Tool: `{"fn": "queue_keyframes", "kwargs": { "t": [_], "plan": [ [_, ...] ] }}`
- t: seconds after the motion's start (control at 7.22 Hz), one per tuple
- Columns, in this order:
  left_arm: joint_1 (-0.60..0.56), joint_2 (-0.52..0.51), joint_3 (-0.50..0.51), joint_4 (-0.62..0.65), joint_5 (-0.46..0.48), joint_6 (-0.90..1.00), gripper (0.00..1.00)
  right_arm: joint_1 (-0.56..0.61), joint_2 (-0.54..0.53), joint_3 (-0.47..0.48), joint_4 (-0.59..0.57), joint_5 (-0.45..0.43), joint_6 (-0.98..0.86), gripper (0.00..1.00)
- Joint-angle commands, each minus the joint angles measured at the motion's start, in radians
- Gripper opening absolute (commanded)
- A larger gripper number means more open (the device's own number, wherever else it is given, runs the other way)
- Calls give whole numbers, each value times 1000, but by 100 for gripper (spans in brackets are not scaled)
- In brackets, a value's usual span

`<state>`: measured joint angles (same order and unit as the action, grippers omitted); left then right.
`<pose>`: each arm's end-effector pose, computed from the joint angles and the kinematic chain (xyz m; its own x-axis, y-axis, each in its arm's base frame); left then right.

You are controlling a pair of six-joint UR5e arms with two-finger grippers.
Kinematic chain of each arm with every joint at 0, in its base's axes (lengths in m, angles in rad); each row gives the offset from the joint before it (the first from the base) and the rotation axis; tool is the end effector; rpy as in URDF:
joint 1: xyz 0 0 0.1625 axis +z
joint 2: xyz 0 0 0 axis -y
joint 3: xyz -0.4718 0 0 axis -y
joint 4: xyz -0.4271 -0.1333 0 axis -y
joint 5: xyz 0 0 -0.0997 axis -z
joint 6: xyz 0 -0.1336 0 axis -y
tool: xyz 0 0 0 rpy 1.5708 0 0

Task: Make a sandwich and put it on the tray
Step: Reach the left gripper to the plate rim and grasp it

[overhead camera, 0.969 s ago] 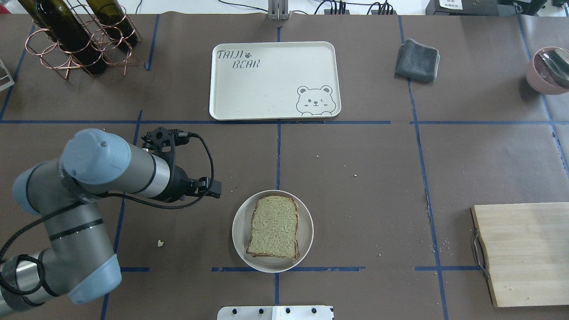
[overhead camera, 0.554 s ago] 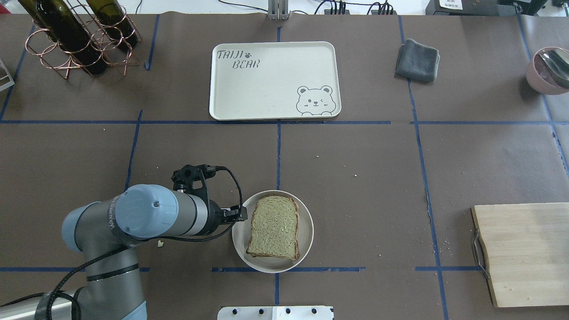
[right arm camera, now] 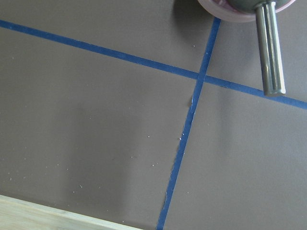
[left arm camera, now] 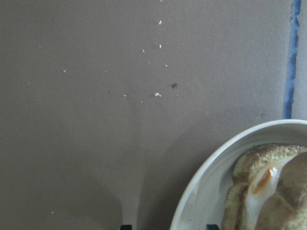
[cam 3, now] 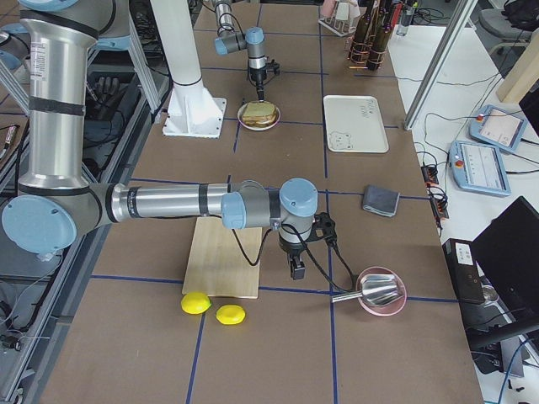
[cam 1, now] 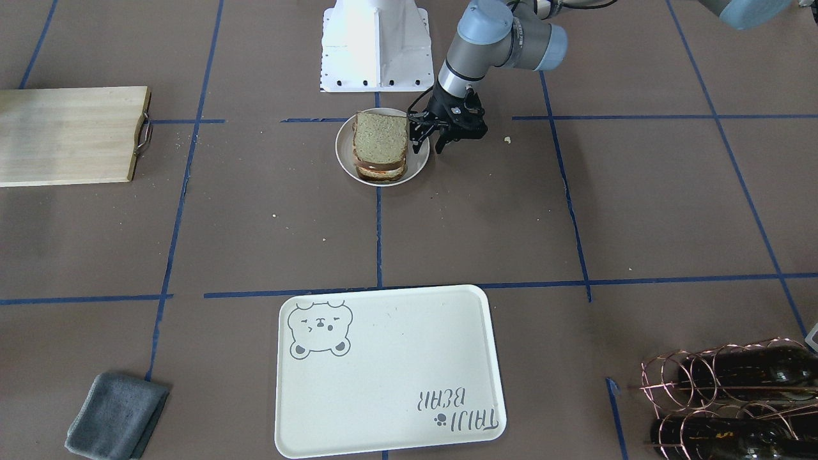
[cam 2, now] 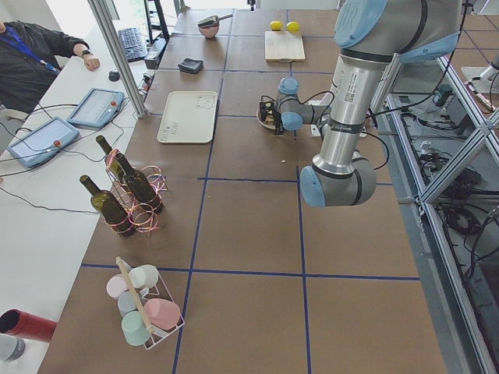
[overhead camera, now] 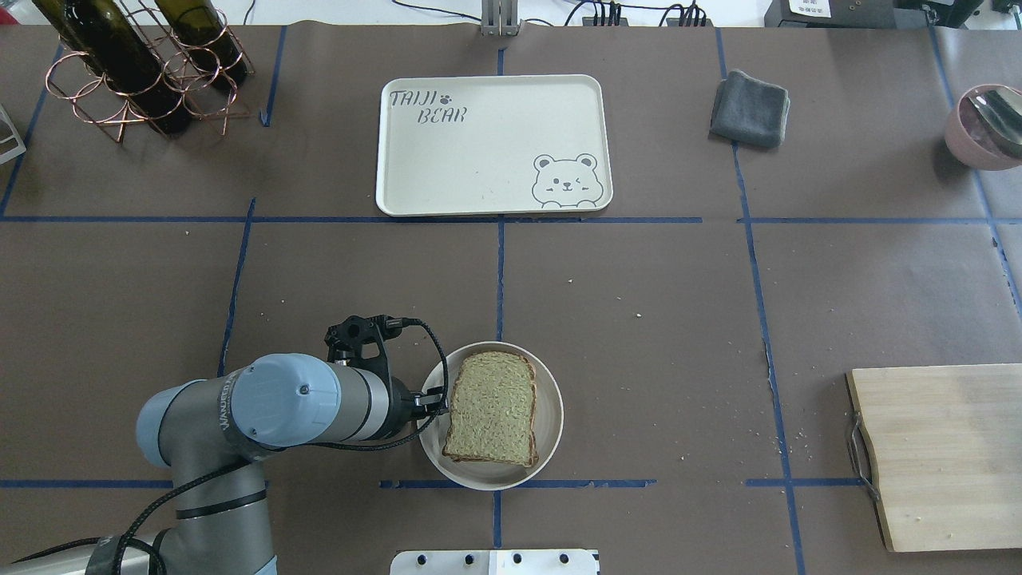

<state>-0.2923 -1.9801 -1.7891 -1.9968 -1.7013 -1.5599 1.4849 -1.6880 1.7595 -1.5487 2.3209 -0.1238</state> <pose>0.6349 -0.3121 0.3234 0.4754 -0.1318 -0.8699 0.1722 0.9835 -0.0549 0.0010 -0.4811 0.6886 0.7074 -0.2478 0.6620 0.1741 0.9688 0.1766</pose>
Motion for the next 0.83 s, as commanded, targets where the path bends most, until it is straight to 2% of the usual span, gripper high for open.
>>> {"fn": "queue_keyframes", "kwargs": {
  "t": [0.0, 0.55, 0.69],
  "plan": [
    [1, -2, 4, -11, 0, 1, 0, 0, 2, 0, -1, 0, 0, 100],
    [-16, 0, -59, -10, -9, 9, 0, 0, 1, -2, -1, 0, 0, 100],
    [-66, -5, -65, -14, -12, 9, 0, 0, 1, -3, -1, 0, 1, 100]
  ]
}}
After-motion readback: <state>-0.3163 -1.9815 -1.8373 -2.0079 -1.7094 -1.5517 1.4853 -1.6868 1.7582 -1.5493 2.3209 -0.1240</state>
